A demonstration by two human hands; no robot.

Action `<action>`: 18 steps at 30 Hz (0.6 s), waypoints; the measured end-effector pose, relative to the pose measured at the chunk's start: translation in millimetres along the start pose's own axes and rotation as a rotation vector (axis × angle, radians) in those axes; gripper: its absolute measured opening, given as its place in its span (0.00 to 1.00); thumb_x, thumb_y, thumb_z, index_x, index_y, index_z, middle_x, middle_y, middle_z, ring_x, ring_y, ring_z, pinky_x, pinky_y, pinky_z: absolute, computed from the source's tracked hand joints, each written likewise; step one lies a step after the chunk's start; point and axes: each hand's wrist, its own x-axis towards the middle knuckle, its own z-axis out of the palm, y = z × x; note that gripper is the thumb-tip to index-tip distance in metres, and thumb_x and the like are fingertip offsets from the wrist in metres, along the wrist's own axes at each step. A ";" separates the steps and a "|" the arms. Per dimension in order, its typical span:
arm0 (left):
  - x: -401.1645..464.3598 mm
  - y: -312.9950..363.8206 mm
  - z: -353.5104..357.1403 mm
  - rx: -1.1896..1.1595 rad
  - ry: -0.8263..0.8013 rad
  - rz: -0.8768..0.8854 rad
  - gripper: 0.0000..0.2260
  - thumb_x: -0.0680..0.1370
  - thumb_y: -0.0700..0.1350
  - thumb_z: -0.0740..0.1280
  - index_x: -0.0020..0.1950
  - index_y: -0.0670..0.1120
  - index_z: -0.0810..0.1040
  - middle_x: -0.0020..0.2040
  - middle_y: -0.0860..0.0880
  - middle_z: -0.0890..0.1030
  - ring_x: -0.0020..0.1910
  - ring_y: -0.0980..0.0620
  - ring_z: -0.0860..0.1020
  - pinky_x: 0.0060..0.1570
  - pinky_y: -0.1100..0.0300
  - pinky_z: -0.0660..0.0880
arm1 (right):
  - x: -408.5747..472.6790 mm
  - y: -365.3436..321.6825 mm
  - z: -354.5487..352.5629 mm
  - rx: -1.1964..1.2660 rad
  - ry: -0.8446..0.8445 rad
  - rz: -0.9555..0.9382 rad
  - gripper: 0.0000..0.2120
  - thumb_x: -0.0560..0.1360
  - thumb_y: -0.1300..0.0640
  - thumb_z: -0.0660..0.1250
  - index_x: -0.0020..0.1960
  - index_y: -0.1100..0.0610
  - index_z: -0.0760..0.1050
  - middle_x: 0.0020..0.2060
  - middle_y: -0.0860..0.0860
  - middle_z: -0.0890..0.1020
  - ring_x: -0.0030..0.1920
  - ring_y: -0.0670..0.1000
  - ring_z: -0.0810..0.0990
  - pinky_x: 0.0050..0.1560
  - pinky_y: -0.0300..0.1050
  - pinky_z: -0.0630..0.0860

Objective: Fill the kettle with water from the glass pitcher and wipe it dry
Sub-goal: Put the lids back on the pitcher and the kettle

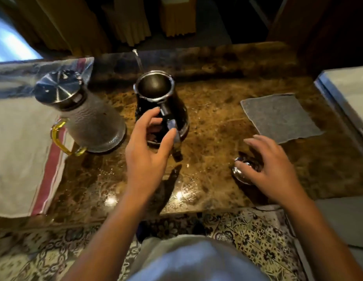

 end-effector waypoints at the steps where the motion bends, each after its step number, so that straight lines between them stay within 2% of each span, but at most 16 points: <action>1: 1.6 1.9 6.9 -0.023 -0.002 -0.023 0.20 0.82 0.51 0.70 0.73 0.53 0.71 0.61 0.63 0.79 0.62 0.60 0.79 0.58 0.69 0.75 | -3.4 7.4 -0.9 -0.010 -0.019 0.010 0.32 0.73 0.42 0.76 0.74 0.50 0.74 0.76 0.53 0.71 0.75 0.59 0.69 0.71 0.56 0.69; 2: 2.5 3.2 12.6 -0.067 -0.002 -0.063 0.20 0.82 0.52 0.70 0.73 0.55 0.72 0.60 0.63 0.80 0.61 0.61 0.79 0.58 0.67 0.76 | -6.5 13.0 -1.3 -0.017 -0.037 0.022 0.34 0.71 0.39 0.75 0.75 0.48 0.73 0.77 0.52 0.70 0.75 0.59 0.69 0.70 0.57 0.69; 4: 3.7 5.0 21.3 -0.179 0.008 -0.156 0.18 0.82 0.54 0.69 0.72 0.58 0.73 0.60 0.56 0.83 0.61 0.57 0.82 0.60 0.57 0.80 | -12.6 20.0 -0.4 -0.029 -0.069 0.040 0.38 0.69 0.32 0.72 0.76 0.43 0.70 0.78 0.49 0.68 0.75 0.56 0.69 0.68 0.58 0.71; 6: 3.9 5.4 28.1 -0.242 0.014 -0.184 0.17 0.83 0.54 0.68 0.71 0.57 0.74 0.58 0.50 0.85 0.59 0.52 0.84 0.61 0.48 0.80 | -17.5 24.8 3.8 -0.051 -0.100 0.044 0.41 0.67 0.27 0.68 0.77 0.38 0.66 0.80 0.46 0.65 0.75 0.54 0.68 0.68 0.61 0.72; 8: 4.5 4.5 32.1 -0.276 0.005 -0.194 0.15 0.84 0.51 0.66 0.71 0.55 0.75 0.55 0.47 0.86 0.58 0.48 0.85 0.62 0.43 0.79 | -19.4 29.1 9.5 -0.093 -0.115 0.028 0.42 0.68 0.26 0.68 0.79 0.36 0.62 0.81 0.44 0.62 0.76 0.54 0.67 0.69 0.62 0.71; 11: 7.8 0.9 33.5 -0.318 -0.029 -0.200 0.13 0.85 0.49 0.64 0.69 0.54 0.75 0.50 0.47 0.86 0.53 0.46 0.86 0.59 0.45 0.81 | -17.0 34.5 16.0 -0.164 -0.104 0.001 0.44 0.69 0.29 0.72 0.80 0.37 0.59 0.82 0.45 0.60 0.77 0.53 0.64 0.71 0.60 0.68; 15: 6.4 -8.0 25.2 -0.314 -0.089 -0.128 0.11 0.86 0.50 0.61 0.69 0.54 0.73 0.44 0.48 0.82 0.44 0.46 0.84 0.50 0.53 0.82 | -10.5 37.1 19.4 -0.200 -0.086 -0.051 0.34 0.70 0.36 0.75 0.74 0.40 0.70 0.73 0.44 0.73 0.71 0.52 0.69 0.65 0.53 0.71; 18: 1.9 -20.0 13.2 -0.301 -0.114 -0.086 0.12 0.87 0.53 0.58 0.70 0.57 0.71 0.43 0.51 0.79 0.41 0.48 0.80 0.47 0.51 0.80 | -5.1 36.8 19.3 -0.204 -0.077 -0.047 0.33 0.69 0.38 0.76 0.71 0.40 0.71 0.69 0.43 0.74 0.68 0.50 0.70 0.61 0.50 0.73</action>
